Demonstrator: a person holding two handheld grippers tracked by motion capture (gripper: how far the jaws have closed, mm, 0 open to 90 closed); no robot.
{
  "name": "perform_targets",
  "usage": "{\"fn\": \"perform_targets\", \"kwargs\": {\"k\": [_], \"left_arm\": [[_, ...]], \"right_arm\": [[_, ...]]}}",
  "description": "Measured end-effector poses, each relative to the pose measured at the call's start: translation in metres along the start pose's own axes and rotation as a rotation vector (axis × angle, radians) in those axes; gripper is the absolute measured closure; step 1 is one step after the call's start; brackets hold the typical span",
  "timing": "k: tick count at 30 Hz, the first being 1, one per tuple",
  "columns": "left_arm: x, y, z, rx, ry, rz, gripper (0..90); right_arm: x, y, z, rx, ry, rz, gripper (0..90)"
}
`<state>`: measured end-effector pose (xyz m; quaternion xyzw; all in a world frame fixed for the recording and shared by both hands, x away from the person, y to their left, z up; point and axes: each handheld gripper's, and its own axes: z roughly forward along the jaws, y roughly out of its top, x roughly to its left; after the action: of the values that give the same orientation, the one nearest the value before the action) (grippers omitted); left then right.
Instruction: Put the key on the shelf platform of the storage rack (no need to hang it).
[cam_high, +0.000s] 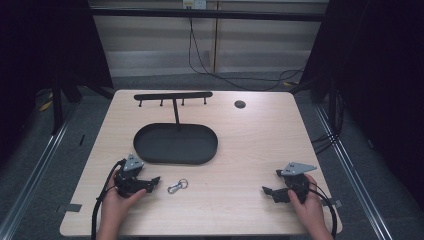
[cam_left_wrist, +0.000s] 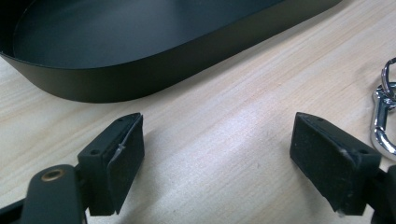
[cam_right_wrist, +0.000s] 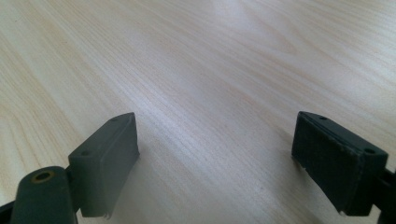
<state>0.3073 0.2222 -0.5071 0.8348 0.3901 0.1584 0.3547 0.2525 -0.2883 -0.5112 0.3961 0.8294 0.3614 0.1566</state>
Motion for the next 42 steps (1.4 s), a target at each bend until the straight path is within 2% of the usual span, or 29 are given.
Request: {"fn": "perform_targets", "kwargs": {"k": [2, 3, 5, 6, 10, 11, 12, 13, 15, 19, 23, 24, 32, 38, 41, 42], "left_arm": [[-0.001, 0.001, -0.001, 0.010, 0.000, -0.004, 18.6], [-0.001, 0.002, -0.002, 0.023, -0.002, 0.006, 19.3], [-0.002, 0.007, -0.004, 0.088, -0.006, -0.002, 20.8], [-0.002, 0.010, -0.005, 0.119, -0.008, 0.011, 21.8], [-0.008, 0.018, -0.005, 0.185, -0.035, 0.018, 22.3], [-0.008, 0.018, -0.005, 0.185, -0.035, 0.018, 22.3], [-0.010, 0.021, -0.005, 0.211, -0.050, 0.028, 22.6], [-0.010, 0.021, -0.005, 0.211, -0.050, 0.028, 23.0], [-0.012, 0.024, -0.005, 0.245, -0.048, 0.031, 23.7], [-0.014, 0.029, -0.006, 0.288, -0.078, 0.011, 24.8], [-0.016, 0.033, -0.008, 0.307, -0.080, 0.019, 25.6], [-0.017, 0.036, -0.009, 0.315, -0.094, 0.020, 26.1], [-0.023, 0.049, -0.018, 0.330, -0.115, 0.032, 28.1], [-0.033, 0.058, -0.020, 0.347, -0.134, 0.084, 29.5], [-0.040, 0.061, -0.018, 0.348, -0.146, 0.105, 30.9], [-0.044, 0.062, -0.014, 0.361, -0.156, 0.116, 31.8]], "right_arm": [[0.000, 0.000, 0.000, 0.000, 0.000, 0.000, 14.0], [0.000, 0.000, 0.000, 0.000, 0.000, 0.000, 14.0], [0.000, 0.000, 0.000, 0.000, 0.000, 0.001, 14.0], [0.000, 0.000, 0.000, 0.000, 0.000, 0.002, 14.0], [0.000, 0.000, 0.000, 0.000, 0.000, 0.002, 14.0], [0.000, 0.000, 0.000, 0.000, 0.000, 0.002, 14.0], [0.000, 0.000, 0.000, -0.001, 0.000, 0.001, 14.0], [0.000, 0.000, 0.000, -0.001, 0.000, 0.001, 14.0], [0.000, 0.000, 0.000, 0.000, 0.000, 0.002, 13.9], [0.000, 0.000, 0.000, 0.000, 0.000, 0.001, 13.9], [0.000, 0.000, 0.000, -0.001, 0.000, 0.000, 13.9], [0.000, 0.000, 0.000, -0.001, 0.000, 0.001, 13.9], [0.000, 0.000, 0.000, 0.000, 0.000, 0.001, 13.9], [0.000, 0.000, 0.000, 0.000, 0.000, 0.001, 13.9], [0.000, 0.000, 0.000, -0.001, 0.000, 0.001, 13.9], [0.000, 0.000, 0.000, -0.001, 0.000, 0.000, 13.9]]}}
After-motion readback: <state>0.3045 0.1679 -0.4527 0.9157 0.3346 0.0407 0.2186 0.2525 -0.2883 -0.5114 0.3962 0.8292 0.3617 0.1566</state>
